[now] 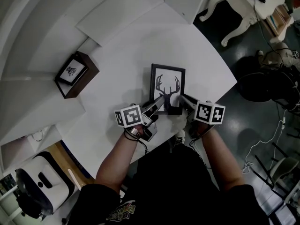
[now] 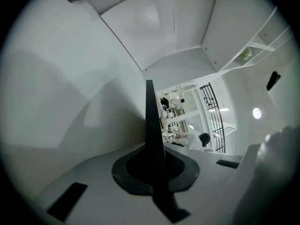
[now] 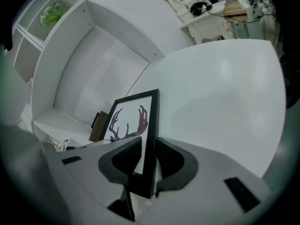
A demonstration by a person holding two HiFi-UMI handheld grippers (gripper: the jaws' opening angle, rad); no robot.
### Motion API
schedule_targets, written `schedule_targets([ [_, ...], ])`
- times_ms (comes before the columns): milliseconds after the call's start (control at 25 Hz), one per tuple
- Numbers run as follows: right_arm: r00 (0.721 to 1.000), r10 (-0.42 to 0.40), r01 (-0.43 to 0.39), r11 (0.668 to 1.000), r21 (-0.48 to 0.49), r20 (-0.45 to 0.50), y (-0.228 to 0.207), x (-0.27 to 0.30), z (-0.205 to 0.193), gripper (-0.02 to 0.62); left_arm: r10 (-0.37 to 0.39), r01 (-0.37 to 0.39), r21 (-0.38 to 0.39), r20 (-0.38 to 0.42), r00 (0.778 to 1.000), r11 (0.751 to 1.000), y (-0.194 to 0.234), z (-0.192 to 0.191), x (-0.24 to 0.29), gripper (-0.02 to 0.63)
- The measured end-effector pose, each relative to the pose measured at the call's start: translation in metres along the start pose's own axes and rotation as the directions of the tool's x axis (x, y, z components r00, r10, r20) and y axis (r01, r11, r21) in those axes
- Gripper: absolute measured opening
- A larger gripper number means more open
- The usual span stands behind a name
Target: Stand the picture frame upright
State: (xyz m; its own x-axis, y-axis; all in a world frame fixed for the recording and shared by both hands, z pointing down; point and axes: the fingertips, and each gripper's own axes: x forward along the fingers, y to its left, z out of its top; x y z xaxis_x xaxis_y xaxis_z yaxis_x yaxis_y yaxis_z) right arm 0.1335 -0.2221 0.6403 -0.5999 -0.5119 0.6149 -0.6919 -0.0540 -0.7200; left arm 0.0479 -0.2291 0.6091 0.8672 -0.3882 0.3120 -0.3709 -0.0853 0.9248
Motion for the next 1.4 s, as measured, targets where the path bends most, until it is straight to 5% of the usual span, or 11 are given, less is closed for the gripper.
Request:
schedule_targets([
  [440, 0.982, 0.19, -0.19, 0.98, 0.054, 0.007, 0.023, -0.01, 0.002, 0.14, -0.091, 0.091, 0.017, 0.032, 0.995, 0.996, -0.022, 0.002, -0.012, 0.014],
  [920, 0.91, 0.413, -0.414, 0.909, 0.052, 0.028, 0.053, -0.05, 0.007, 0.127, -0.212, 0.205, 0.105, 0.063, 0.975, 0.973, -0.064, -0.01, -0.033, 0.015],
  [1120, 0.842, 0.538, -0.54, 0.839, 0.067, 0.041, 0.073, -0.059, 0.012, 0.104, -0.282, 0.28, 0.043, 0.081, 0.956, 0.959, -0.076, -0.014, -0.037, 0.015],
  [1400, 0.815, 0.58, -0.579, 0.815, -0.018, 0.025, 0.087, -0.07, 0.014, 0.074, -0.263, 0.253, 0.151, 0.045, 0.964, 0.956, -0.083, -0.023, -0.041, 0.015],
])
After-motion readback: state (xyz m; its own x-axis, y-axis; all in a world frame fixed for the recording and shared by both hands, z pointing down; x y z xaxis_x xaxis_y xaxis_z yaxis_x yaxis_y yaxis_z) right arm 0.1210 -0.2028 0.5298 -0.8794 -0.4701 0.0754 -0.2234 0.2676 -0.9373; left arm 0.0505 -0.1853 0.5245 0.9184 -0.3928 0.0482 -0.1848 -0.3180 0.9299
